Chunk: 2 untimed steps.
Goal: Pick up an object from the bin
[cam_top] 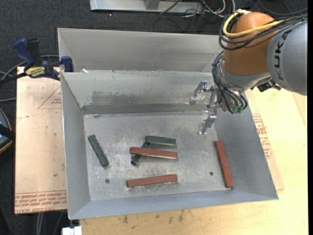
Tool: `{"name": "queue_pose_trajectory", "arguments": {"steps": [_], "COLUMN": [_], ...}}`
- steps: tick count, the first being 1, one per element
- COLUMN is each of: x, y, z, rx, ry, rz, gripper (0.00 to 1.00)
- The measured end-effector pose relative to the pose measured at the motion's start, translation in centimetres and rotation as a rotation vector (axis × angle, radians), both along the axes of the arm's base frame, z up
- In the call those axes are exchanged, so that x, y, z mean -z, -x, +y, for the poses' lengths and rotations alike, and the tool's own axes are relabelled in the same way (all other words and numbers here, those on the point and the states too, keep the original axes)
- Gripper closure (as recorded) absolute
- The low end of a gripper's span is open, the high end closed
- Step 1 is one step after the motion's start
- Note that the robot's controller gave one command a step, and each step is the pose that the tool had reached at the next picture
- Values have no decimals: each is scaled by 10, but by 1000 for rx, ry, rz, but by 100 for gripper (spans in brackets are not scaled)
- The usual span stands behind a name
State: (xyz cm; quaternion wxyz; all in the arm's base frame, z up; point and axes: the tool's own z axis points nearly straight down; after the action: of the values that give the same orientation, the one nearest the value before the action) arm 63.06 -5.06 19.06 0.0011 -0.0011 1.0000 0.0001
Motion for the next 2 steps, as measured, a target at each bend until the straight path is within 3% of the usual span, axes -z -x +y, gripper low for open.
{"name": "queue_pose_trajectory", "arguments": {"steps": [1, 2], "x": [63, 107], "y": [19, 8], "z": [19, 53], "rx": [-15, -164], "ry": [1, -1], "rz": [-4, -1], "gripper": [0, 100]}}
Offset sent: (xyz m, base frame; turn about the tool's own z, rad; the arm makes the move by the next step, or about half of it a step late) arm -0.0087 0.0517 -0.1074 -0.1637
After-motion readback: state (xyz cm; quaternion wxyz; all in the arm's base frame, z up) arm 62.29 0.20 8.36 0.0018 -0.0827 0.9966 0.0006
